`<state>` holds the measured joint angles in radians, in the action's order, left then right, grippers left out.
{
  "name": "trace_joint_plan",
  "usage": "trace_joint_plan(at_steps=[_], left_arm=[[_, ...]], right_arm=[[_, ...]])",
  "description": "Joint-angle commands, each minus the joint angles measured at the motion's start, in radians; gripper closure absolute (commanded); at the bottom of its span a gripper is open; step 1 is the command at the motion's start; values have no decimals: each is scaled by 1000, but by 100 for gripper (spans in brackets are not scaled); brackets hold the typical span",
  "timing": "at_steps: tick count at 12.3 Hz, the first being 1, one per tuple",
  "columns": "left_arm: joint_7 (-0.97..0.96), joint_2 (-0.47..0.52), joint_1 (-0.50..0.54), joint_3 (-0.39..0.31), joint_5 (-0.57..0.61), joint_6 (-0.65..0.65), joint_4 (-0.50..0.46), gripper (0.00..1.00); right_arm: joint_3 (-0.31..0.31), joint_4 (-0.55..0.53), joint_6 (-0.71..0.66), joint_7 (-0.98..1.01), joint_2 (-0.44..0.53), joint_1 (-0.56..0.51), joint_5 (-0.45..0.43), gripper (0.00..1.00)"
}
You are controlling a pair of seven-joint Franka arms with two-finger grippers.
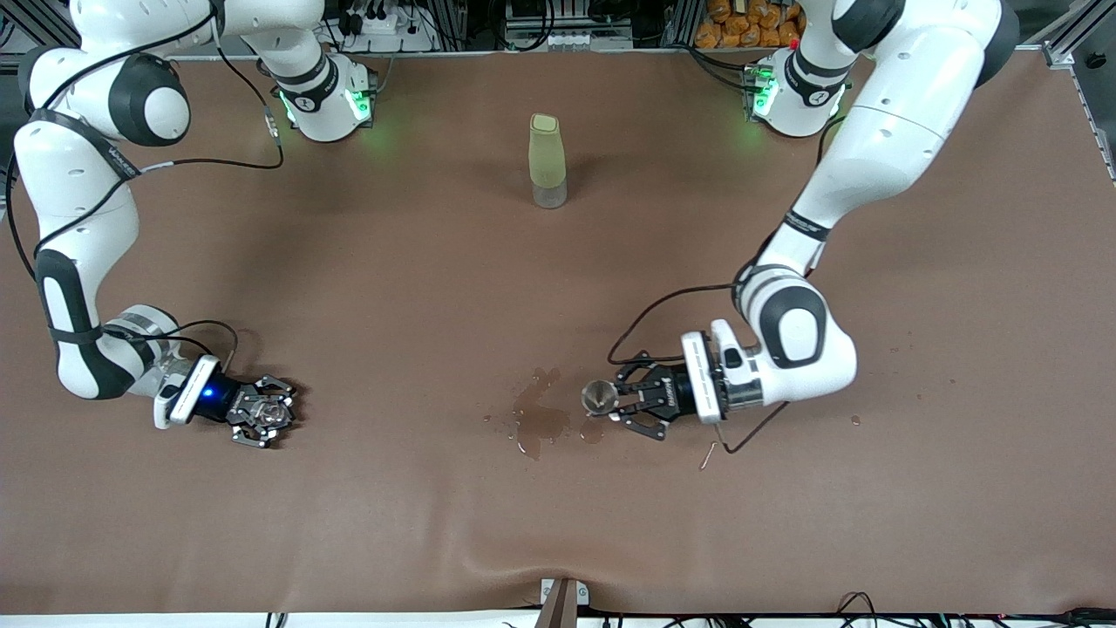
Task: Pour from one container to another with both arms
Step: 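Lift and carry the jigger with the left gripper toward the table middle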
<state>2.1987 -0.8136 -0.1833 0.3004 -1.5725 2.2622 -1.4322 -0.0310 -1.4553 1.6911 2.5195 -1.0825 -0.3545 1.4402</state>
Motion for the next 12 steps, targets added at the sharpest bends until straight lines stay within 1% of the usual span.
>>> trace_joint_plan(at_steps=[1,3,5,6,7,8,10,12], left_arm=[[-69,10,-89,-9,0,111,50,100],[-97,8,-117,-9,-1,160,62,100],[-99,7,-136,-9,-1,192,64,100],[-99,5,-139,-9,-12,207,67,100],[-99,5,-142,-7,-24,211,70,100],[-99,5,-154,-9,-26,212,76,100],[-99,5,-160,-4,-32,229,85,100],[-83,-2,-194,-12,-38,247,116,100]], right_arm=[[6,13,-77,-50,22,-3,22,100],[10,22,-85,-146,50,-18,8,100],[13,23,-120,-175,87,-27,3,100],[14,19,-158,-201,122,-29,-20,100],[16,19,-174,-237,160,-37,-55,100],[13,19,-180,-264,179,-56,-82,100],[13,26,-202,-275,199,-63,-92,100],[17,33,-218,-347,222,-73,-93,100]])
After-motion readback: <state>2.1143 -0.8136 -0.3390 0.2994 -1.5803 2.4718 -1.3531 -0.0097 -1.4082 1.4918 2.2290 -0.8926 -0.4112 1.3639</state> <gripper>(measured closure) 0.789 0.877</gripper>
